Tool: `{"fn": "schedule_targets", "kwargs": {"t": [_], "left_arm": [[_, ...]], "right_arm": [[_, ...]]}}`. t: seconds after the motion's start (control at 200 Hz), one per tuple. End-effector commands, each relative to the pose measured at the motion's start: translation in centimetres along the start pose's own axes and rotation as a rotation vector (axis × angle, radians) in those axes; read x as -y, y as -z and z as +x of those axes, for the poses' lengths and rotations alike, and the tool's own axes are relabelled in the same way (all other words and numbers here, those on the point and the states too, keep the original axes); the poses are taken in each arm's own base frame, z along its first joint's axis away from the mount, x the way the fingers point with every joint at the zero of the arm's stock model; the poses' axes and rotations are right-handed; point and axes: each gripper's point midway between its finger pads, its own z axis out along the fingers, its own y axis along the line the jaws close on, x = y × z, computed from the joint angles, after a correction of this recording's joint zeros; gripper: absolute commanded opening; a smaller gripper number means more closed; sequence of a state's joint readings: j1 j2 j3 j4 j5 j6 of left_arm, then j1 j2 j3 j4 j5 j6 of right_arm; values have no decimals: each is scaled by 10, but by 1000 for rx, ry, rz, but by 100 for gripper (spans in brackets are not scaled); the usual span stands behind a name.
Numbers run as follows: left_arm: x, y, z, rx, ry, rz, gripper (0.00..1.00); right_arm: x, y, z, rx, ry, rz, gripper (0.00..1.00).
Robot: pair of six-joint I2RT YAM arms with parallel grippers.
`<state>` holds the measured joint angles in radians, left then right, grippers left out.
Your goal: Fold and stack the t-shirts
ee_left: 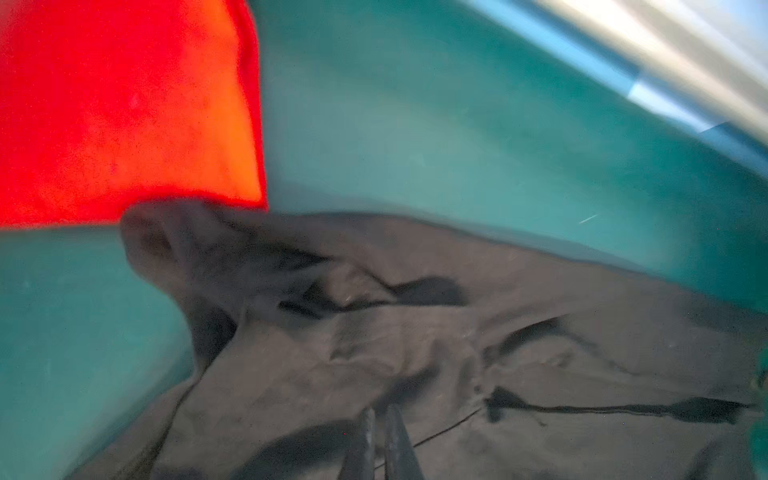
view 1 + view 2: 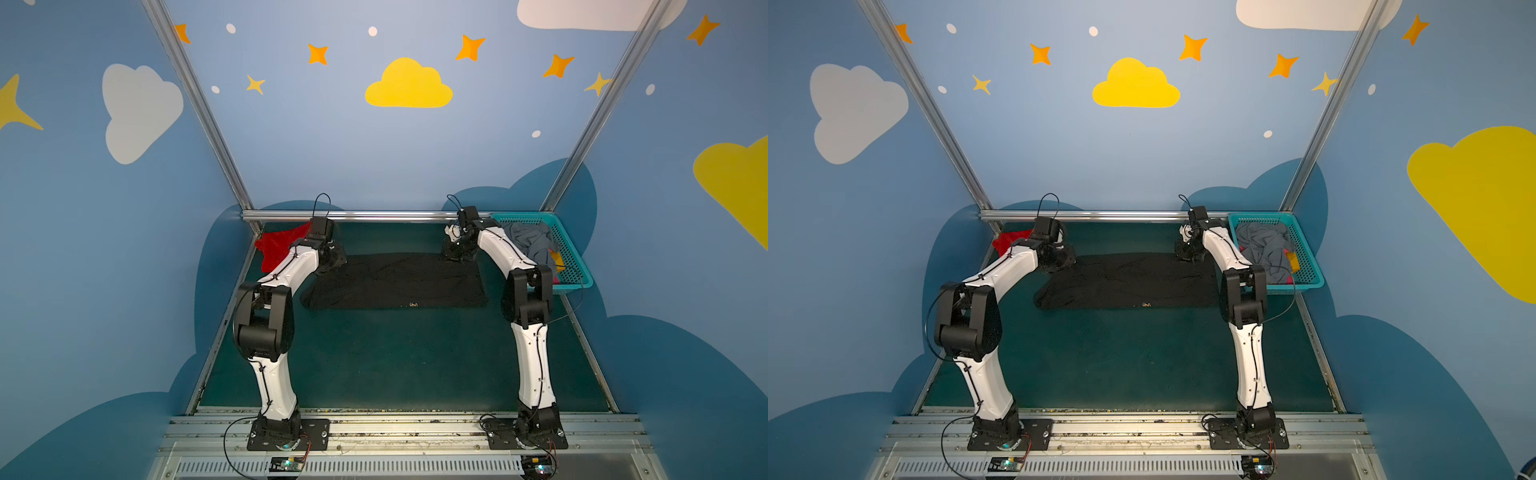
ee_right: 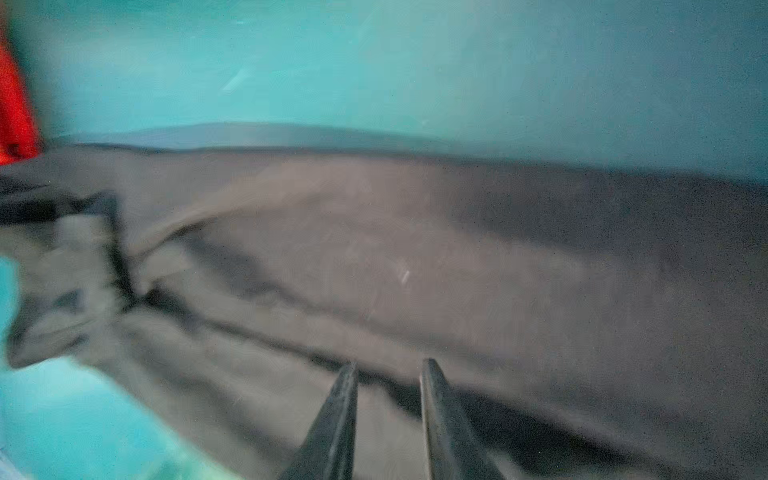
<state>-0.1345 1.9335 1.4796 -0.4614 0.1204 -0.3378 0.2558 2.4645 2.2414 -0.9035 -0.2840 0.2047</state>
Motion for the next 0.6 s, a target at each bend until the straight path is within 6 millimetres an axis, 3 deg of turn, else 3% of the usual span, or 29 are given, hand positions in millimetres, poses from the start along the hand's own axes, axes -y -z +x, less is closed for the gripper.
{"fn": "schedule_targets", "kwargs": {"t": [0.0, 0.16, 0.3, 0.596], "left_arm": [[-17, -17, 34, -77, 42, -52, 10], [-20, -30, 56, -118, 60, -80, 10], [-19, -38, 73, -158, 53, -117, 12], [-8, -54, 109, -227, 0, -156, 12]], "right_arm": [[23, -19, 17, -98, -62, 69, 32], [39, -32, 26, -118, -86, 129, 33], [63, -32, 50, -181, -96, 217, 39], [98, 7, 85, -207, -107, 359, 38]]}}
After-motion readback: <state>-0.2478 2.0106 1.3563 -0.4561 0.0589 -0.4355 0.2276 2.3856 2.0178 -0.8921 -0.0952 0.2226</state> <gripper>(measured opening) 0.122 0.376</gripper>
